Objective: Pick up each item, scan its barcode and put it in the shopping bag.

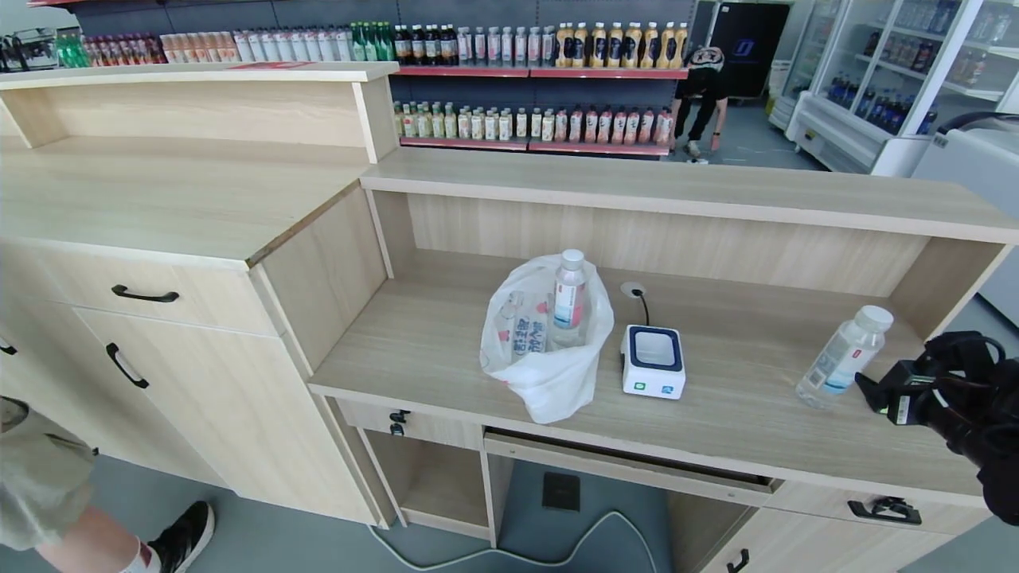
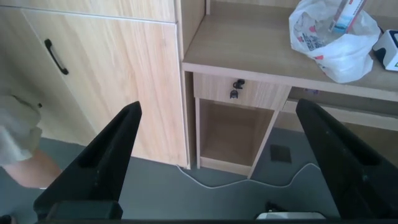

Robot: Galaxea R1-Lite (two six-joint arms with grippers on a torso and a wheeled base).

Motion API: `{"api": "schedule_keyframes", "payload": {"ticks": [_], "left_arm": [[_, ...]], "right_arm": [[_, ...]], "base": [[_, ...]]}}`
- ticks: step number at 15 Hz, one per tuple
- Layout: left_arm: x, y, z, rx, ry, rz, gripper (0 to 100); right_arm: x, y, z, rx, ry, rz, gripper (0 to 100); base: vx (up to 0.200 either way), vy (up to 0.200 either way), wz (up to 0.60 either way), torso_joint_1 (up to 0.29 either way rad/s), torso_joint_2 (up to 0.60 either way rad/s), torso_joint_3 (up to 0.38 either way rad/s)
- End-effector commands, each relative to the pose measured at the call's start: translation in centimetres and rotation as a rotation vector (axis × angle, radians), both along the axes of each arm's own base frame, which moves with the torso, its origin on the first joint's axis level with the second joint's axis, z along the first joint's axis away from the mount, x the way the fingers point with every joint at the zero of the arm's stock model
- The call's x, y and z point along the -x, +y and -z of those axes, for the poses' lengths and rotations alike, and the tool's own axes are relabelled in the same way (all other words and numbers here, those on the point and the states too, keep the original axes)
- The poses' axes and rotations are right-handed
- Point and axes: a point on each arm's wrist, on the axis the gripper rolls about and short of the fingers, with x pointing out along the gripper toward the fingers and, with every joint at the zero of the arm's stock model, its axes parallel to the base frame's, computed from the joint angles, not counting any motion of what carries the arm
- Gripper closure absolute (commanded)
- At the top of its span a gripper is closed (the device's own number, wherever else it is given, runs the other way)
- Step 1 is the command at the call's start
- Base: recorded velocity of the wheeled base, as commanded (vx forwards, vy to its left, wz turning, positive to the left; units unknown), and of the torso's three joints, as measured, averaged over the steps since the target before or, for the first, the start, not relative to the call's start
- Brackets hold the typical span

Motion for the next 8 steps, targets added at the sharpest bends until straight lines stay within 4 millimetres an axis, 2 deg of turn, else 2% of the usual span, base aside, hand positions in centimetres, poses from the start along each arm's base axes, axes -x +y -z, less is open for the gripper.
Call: {"api": "schedule_keyframes", "payload": {"ticks": [1,4,8], "left_arm": [[0.0,0.0,0.0,0.001,-0.001,0.0,0],[0.0,0.0,0.0,-0.001,-0.001,0.0,0],[0.0,0.0,0.0,-0.001,-0.001,0.0,0]], "right_arm": [[-0.6,0.2,0.5,-0.003,0.008,-0.012,0],[-1.6,1.1,0.5,0.009,-0.009,-0.042,0],[-2.9,0.9,0.5,0.019,-0.032,-0.032,0]], "base": [[0.0,0.0,0.0,0.0,0.0,0.0],[0.0,0.0,0.0,0.0,0.0,0.0],[0.0,0.0,0.0,0.0,0.0,0.0]]}}
